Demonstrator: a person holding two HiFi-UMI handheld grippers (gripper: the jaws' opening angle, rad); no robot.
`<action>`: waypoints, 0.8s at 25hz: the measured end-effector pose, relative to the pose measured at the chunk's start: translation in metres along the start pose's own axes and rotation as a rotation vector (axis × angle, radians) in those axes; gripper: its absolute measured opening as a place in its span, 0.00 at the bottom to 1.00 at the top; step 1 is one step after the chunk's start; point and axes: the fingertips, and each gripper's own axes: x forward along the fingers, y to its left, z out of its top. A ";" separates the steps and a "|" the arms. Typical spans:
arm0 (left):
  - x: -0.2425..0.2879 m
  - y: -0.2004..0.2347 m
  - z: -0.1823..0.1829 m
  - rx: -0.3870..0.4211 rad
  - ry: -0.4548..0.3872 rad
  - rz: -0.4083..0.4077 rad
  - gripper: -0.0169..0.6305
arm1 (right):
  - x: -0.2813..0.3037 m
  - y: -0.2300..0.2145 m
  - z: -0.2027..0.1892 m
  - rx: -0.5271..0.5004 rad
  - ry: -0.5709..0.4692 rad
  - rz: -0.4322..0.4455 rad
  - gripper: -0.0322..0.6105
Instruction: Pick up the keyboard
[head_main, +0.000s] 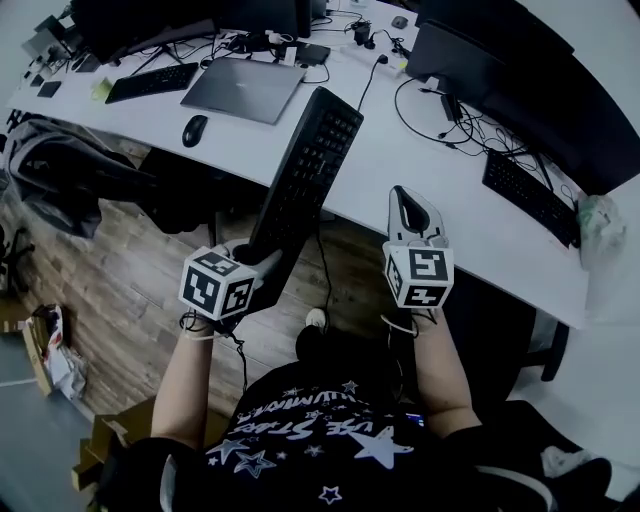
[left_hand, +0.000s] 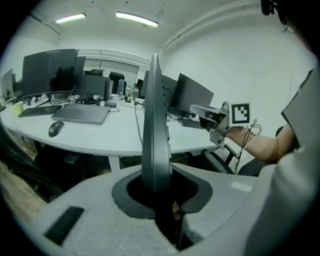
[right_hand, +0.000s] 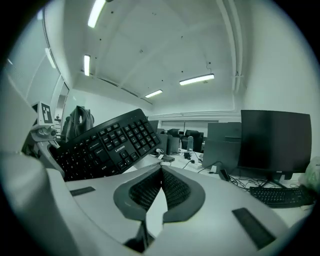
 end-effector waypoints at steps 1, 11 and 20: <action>-0.009 -0.004 -0.007 -0.009 -0.012 0.008 0.15 | -0.006 0.006 -0.002 0.008 0.000 0.014 0.05; -0.099 -0.048 -0.099 -0.145 -0.111 0.105 0.15 | -0.076 0.087 -0.012 0.007 0.028 0.132 0.05; -0.156 -0.095 -0.171 -0.215 -0.179 0.180 0.15 | -0.147 0.137 -0.014 -0.014 0.023 0.226 0.05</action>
